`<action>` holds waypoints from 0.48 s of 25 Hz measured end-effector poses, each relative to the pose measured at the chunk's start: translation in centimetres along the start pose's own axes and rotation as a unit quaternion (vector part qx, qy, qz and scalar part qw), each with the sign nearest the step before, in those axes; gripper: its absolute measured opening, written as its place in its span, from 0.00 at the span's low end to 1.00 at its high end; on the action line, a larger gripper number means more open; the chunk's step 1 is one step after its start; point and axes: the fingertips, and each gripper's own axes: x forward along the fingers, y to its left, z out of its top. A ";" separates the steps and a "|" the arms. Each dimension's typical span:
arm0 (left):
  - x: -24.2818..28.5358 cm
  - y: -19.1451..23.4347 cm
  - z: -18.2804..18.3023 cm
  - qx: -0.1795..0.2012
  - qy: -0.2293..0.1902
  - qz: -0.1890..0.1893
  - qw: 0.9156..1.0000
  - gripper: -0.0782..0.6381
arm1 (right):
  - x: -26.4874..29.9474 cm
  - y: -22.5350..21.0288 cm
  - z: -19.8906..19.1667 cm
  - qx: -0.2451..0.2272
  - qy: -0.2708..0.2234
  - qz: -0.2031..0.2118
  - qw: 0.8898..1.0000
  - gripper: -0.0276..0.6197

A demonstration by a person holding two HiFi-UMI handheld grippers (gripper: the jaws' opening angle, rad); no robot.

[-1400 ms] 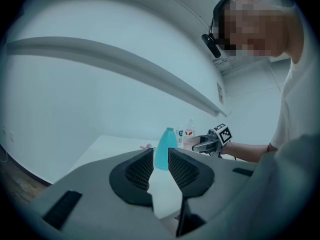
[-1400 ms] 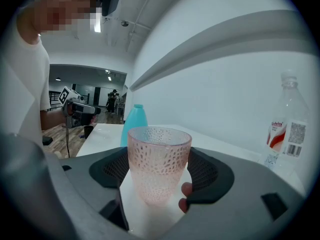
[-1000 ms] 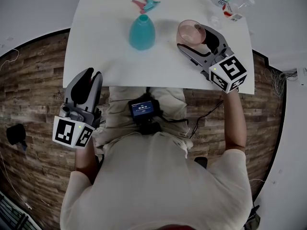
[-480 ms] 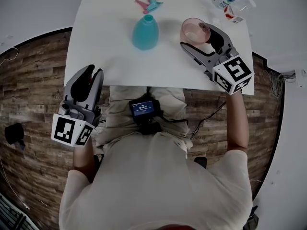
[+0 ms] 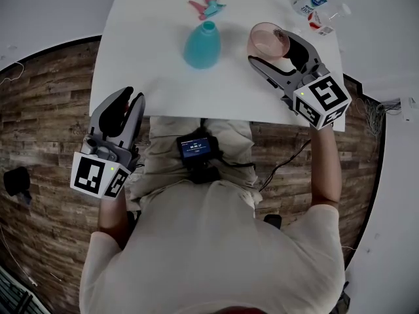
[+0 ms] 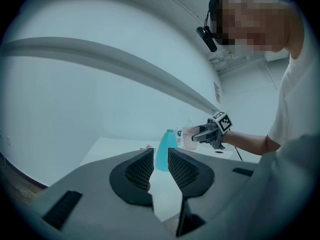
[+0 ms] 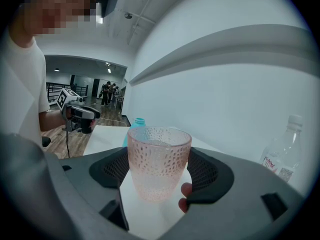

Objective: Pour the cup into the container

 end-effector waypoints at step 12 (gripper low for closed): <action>0.2 0.0 -0.1 0.001 0.010 0.002 1.000 0.17 | 0.3 0.1 1.5 -0.019 0.017 -0.003 1.000 0.60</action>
